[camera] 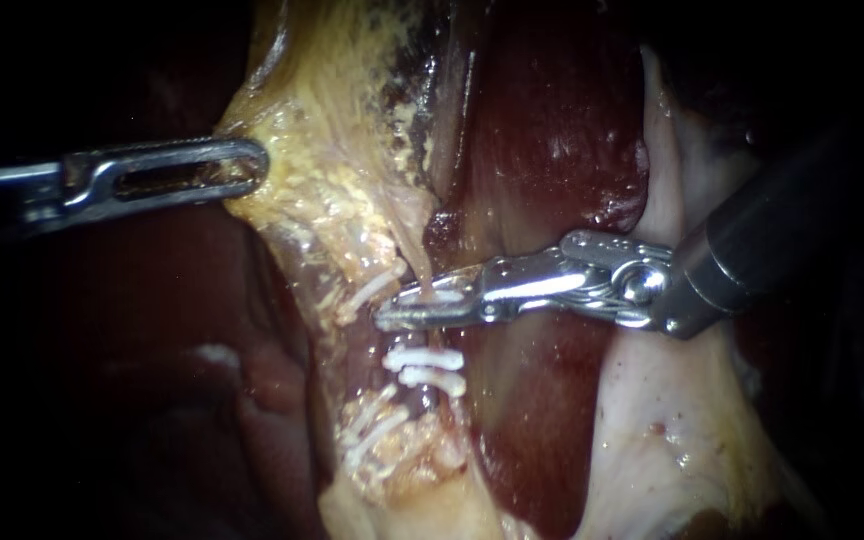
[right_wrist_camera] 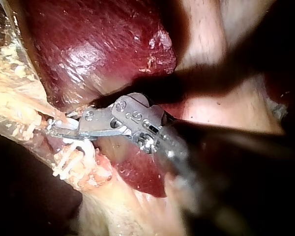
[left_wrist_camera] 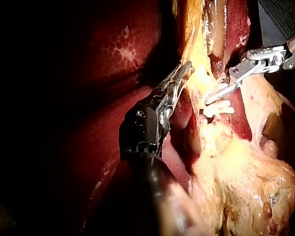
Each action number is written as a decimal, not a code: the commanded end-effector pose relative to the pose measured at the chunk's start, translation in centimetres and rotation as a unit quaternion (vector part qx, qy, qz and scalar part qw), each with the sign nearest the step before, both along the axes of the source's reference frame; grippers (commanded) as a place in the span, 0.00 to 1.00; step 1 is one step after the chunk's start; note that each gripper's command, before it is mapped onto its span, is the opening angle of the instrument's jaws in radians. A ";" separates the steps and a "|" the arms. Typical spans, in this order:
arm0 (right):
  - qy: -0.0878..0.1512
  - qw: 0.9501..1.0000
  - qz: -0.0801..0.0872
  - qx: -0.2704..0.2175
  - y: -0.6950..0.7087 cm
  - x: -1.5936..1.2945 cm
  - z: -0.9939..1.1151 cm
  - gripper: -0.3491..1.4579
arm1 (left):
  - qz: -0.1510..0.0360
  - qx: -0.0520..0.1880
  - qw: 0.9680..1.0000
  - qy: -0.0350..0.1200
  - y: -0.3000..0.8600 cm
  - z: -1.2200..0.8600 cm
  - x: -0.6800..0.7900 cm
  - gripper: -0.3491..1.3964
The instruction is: Going back third clip right tube
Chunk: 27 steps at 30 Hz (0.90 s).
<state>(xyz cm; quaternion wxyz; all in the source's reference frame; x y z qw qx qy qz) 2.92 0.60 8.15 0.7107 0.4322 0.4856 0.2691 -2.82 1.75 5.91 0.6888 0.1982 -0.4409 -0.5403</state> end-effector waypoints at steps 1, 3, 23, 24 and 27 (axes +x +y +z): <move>0.000 1.000 0.000 0.000 0.00 0.00 0.01 0.00 | 0.000 0.000 1.000 -0.001 0.00 0.00 0.00 0.00; -0.002 1.000 0.003 -0.001 0.00 0.01 0.01 0.00 | 0.000 0.000 1.000 -0.001 0.00 -0.01 0.01 0.00; -0.006 0.999 0.024 -0.046 -0.07 0.10 -0.11 0.49 | 0.000 0.000 1.000 0.000 -0.02 -0.02 0.03 0.00; -0.008 0.998 0.027 -0.050 -0.07 0.10 -0.11 0.50 | 0.000 0.000 1.000 0.000 -0.02 -0.02 0.03 0.00; -0.013 0.997 0.036 -0.062 -0.07 0.10 -0.11 0.52 | -0.001 0.000 1.000 0.000 -0.02 -0.03 0.05 0.00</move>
